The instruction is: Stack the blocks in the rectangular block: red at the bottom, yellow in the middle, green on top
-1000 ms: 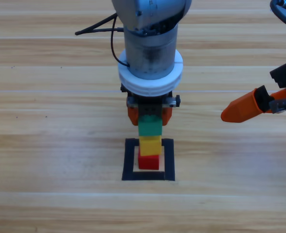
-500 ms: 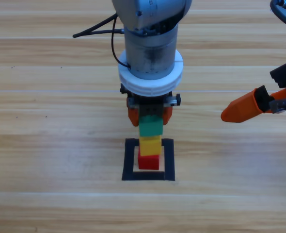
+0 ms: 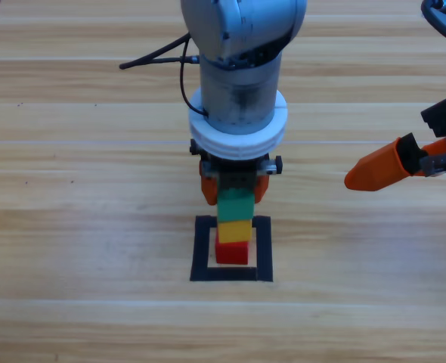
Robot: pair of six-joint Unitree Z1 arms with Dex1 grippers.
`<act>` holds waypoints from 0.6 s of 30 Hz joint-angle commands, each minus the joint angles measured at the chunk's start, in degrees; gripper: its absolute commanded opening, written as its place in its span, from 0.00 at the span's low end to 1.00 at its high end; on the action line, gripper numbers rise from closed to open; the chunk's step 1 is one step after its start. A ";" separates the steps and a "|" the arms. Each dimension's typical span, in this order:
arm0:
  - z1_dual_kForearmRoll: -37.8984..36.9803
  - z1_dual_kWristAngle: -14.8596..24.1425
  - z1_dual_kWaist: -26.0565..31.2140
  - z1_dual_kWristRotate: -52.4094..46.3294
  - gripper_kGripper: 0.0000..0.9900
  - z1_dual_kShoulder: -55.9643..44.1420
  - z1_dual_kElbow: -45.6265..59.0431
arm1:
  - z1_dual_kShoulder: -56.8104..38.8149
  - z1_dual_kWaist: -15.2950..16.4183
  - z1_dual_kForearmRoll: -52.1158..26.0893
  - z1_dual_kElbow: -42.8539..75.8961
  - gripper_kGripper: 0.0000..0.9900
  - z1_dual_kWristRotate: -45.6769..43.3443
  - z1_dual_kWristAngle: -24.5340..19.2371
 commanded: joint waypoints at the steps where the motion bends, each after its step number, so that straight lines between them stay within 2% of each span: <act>1: 0.36 -0.41 -1.02 -0.32 0.04 3.17 0.20 | -2.18 -1.05 0.05 1.50 1.00 -0.35 0.42; 18: 0.36 -0.41 -1.02 -0.23 0.05 4.05 -0.06 | -2.18 -1.05 0.05 1.50 1.00 -0.35 0.51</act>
